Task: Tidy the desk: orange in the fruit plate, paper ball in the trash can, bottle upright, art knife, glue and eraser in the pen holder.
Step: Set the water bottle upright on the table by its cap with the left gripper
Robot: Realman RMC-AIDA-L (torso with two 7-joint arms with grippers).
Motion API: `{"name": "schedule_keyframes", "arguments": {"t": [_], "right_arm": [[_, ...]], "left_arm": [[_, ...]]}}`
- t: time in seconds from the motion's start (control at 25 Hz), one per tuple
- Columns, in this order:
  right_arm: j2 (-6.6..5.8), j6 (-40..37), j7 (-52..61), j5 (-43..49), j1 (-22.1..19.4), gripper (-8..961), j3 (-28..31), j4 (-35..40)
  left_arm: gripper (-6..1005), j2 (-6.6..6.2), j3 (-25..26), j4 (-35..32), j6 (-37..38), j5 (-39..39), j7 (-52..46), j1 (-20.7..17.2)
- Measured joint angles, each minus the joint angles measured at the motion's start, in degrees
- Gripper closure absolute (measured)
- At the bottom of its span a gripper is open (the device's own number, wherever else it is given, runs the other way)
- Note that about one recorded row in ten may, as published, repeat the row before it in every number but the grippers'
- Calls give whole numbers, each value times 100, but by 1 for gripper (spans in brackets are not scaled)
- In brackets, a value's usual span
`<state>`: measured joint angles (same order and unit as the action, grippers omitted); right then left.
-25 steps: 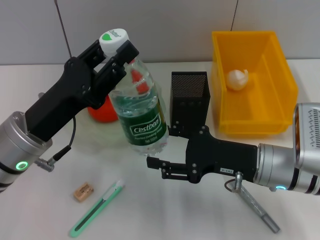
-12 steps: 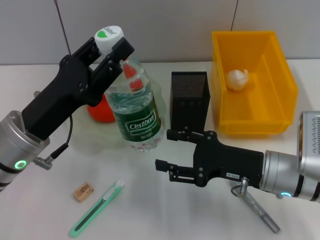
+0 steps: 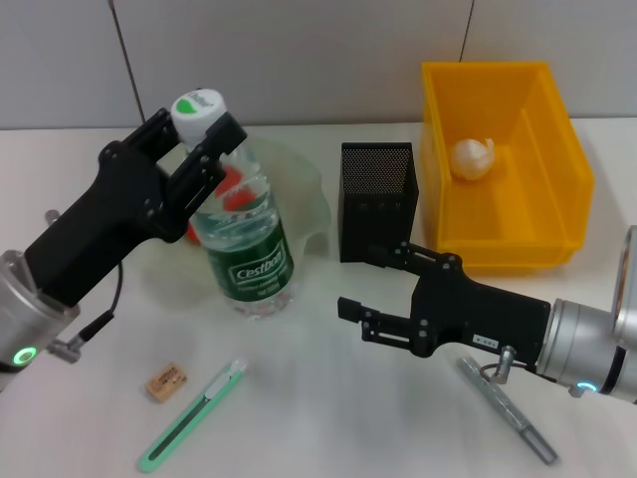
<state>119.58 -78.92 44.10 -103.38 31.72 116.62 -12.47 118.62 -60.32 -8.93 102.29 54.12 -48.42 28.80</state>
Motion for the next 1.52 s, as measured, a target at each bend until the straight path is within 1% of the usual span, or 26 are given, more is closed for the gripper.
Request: {"name": "schedule_keyframes", "arguments": {"t": [0.16,0.32,0.52,0.64,1.36,1.52], "right_arm": [[-8,0,0,-64,-80,195,2,-53],[-9,3,0,-117,-176,195,5,-98],[-16,8,0,-132,-245,195,11,-115],[-18,14,0,-132,-270,195,10,-121],[-5,160,35,-132,-299,194,10,-89],[-5,198,38,-153,-299,194,10,-90]], "left_arm": [[561,-6,-58,-230,-93,46,16,-195],[561,-16,-159,-350,-127,56,27,-298],[561,-47,-554,-846,-451,65,73,-627],[561,-53,-635,-1017,-623,65,101,-717],[562,-96,-607,-1094,-1303,288,319,-775],[562,-111,-598,-1097,-1363,293,474,-872]]}}
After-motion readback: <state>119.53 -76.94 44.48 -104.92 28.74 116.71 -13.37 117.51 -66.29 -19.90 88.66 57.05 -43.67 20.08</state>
